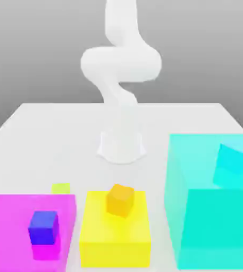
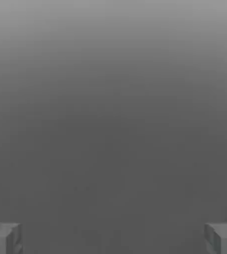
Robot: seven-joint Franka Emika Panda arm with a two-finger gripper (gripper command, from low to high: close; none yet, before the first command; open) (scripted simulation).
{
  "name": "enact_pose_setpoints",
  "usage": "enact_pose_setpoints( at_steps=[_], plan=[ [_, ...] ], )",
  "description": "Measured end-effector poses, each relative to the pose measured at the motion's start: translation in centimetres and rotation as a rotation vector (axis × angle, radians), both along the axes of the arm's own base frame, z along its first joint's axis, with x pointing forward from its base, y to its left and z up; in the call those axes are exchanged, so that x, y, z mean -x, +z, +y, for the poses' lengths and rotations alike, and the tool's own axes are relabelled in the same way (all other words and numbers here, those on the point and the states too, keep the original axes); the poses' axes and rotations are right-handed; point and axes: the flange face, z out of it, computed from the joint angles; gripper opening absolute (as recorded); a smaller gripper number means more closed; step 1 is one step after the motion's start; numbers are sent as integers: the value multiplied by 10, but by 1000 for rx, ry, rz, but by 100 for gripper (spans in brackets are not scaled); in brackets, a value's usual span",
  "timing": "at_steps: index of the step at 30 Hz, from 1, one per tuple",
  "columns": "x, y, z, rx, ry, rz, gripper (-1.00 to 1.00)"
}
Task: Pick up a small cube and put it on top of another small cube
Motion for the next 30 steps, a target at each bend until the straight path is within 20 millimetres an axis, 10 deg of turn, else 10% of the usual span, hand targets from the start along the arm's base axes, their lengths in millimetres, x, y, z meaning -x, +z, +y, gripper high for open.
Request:
enact_pose_setpoints(
  at_steps=[9,18,25,26,30],
  plan=[
    [-26,-224,-95,97,28,337,0],
    [86,-455,-149,32,137,691,0],
    [104,-525,-152,26,147,730,0],
    [105,-531,-151,24,148,729,-100],
    [105,-531,-151,23,148,730,-100]
  ],
)
